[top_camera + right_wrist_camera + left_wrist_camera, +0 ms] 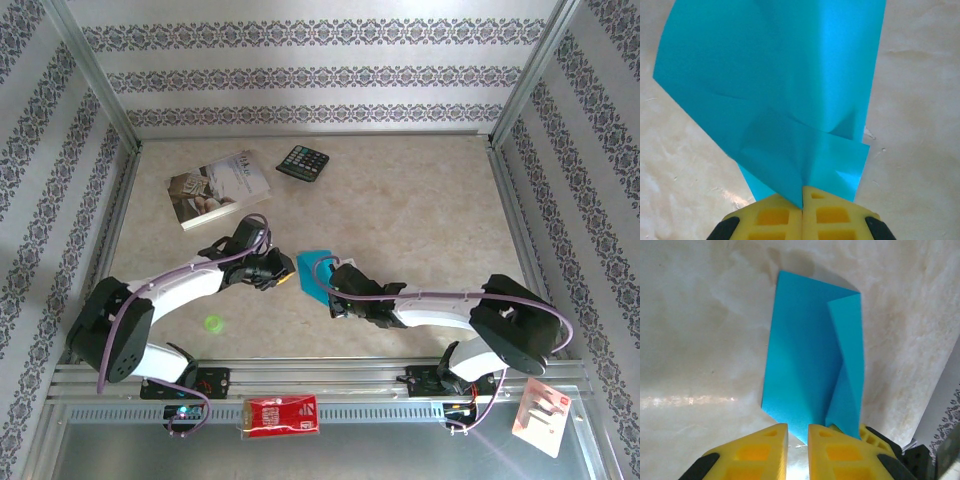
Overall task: Fold a paper plane with a square sheet of paper (pick it up from the middle)
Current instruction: Fourth fold the wing at the center of the table.
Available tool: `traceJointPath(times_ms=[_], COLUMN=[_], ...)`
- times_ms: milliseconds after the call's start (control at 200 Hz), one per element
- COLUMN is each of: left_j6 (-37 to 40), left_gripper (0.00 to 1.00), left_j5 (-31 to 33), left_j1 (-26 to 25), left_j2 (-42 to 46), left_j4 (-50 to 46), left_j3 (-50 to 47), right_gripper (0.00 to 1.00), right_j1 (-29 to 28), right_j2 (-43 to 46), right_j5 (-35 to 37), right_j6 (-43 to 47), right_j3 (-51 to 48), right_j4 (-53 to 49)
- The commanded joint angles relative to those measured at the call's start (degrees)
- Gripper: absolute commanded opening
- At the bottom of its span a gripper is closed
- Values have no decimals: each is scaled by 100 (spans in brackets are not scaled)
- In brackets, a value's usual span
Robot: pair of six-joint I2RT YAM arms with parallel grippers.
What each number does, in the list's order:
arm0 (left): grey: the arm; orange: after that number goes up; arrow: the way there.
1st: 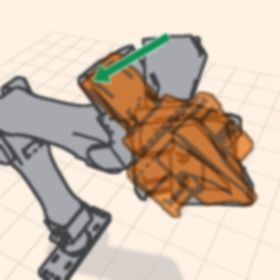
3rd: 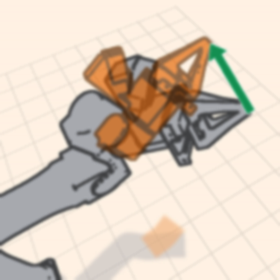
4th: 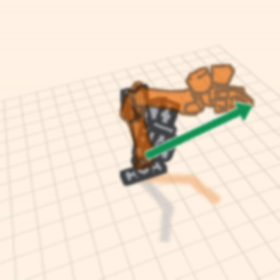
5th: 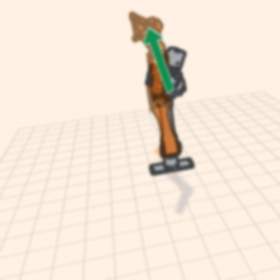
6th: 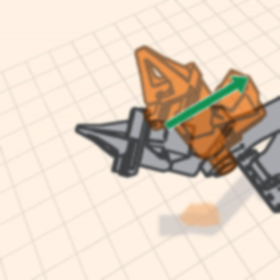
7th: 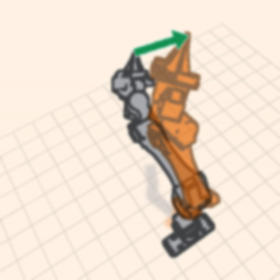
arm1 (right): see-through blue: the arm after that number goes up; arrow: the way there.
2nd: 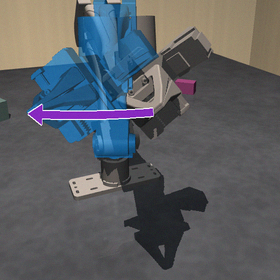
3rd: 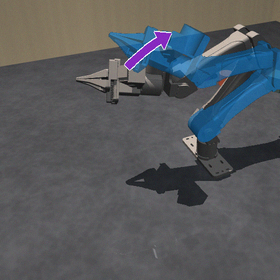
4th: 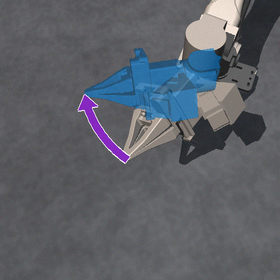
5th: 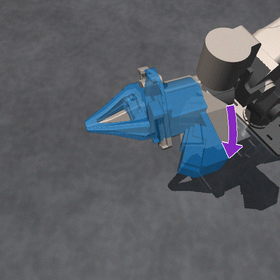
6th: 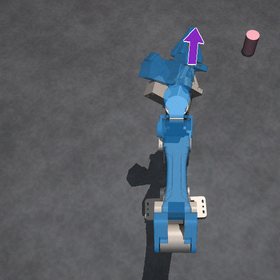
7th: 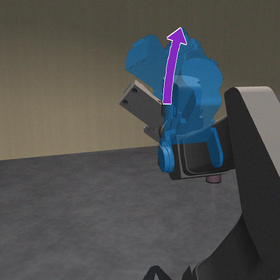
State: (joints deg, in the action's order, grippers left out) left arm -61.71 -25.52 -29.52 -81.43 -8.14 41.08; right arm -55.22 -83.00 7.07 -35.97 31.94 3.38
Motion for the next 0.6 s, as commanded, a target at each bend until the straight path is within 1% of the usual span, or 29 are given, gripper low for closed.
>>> traceJointPath(times_ms=[0, 40, 105, 220, 355, 485, 595], left_j6=[-89, -114, -144, -142, -172, -126, -112], left_gripper=[17, 19, 26, 34, 42, 53, 56], left_j5=[-136, -173, -277, -376, -288, -177, -338], left_j1=[12, 5, -10, 14, 147, 240, 254], left_j2=[-100, -167, -332, -561, -404, -306, -639], left_j4=[452, 552, 682, 816, 959, 989, 1142], left_j3=[-144, -166, -126, -23, -63, -38, 203], right_gripper=[0, 0, 0, 0, 0, 0, 0], right_j1=[59, 59, 56, 56, 61, 57, 57], right_j2=[206, 235, 249, 207, 217, 223, 182], right_j5=[-175, -154, -97, 10, 36, 49, 54], right_j6=[-70, -33, 47, 183, 253, 317, 342], right_j3=[-126, -125, -136, -83, -74, -65, -40], right_j4=[165, 112, 56, -122, -234, -273, -267])
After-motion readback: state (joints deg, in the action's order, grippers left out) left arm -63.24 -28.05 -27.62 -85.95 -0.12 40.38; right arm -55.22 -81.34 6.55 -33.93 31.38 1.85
